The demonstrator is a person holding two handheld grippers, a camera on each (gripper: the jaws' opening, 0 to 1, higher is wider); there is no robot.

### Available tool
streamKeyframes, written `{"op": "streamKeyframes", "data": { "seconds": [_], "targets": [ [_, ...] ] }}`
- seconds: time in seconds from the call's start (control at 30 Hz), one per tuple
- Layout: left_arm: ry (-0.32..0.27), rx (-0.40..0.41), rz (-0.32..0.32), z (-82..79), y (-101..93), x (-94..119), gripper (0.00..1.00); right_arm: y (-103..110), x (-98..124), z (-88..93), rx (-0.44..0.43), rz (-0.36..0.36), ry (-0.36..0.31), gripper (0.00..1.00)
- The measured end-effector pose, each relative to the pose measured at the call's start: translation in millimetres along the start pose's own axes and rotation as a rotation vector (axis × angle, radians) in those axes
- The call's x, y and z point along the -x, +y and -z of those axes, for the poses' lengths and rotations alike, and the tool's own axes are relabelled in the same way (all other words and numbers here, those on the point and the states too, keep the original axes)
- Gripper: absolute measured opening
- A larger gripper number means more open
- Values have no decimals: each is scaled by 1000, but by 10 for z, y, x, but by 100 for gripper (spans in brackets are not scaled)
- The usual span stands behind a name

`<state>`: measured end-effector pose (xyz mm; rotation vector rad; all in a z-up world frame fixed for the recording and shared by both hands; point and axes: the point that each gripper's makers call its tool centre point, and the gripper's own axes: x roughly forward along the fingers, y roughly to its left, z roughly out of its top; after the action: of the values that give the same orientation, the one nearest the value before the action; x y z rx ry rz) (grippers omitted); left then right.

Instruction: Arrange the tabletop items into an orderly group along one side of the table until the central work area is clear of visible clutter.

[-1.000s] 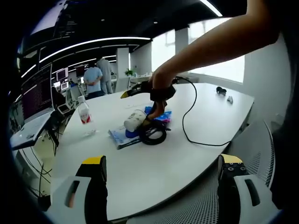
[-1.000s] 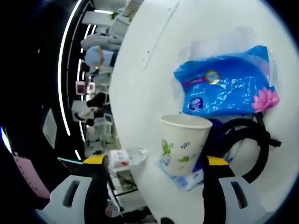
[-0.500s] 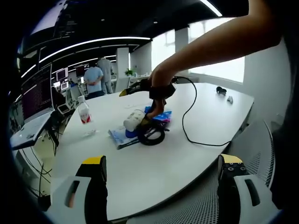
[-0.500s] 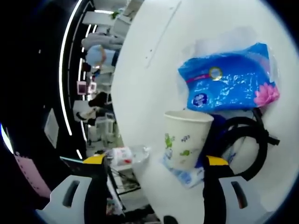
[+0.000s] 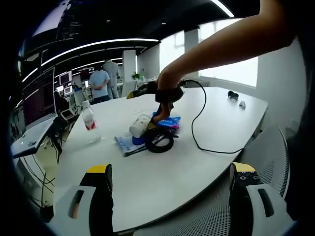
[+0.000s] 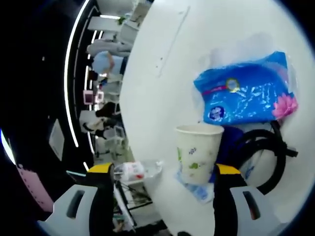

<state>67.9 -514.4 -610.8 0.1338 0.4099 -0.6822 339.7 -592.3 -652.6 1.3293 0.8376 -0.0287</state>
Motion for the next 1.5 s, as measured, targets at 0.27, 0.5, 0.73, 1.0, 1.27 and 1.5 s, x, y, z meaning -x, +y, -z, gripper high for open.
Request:
{"op": "streamKeyframes", "data": {
  "seconds": [0.27, 0.5, 0.73, 1.0, 1.27, 1.5],
  "targets": [
    [1, 6, -3, 2, 6, 2, 99, -95, -79, 36, 6, 52, 5, 81],
    [3, 7, -6, 6, 14, 2, 99, -126, -76, 76, -2, 88, -5, 77],
    [3, 14, -6, 3, 28, 0, 99, -180, -190, -7, -14, 125, -17, 74],
    [11, 10, -3, 12, 26, -7, 99, -241, -239, -3, -30, 157, -27, 70],
    [21, 10, 4, 23, 17, -15, 99, -358, -314, -101, -31, 187, -38, 65],
    [18, 22, 9, 11, 15, -14, 99, -372, -327, -119, -46, 191, -33, 59]
  ]
}}
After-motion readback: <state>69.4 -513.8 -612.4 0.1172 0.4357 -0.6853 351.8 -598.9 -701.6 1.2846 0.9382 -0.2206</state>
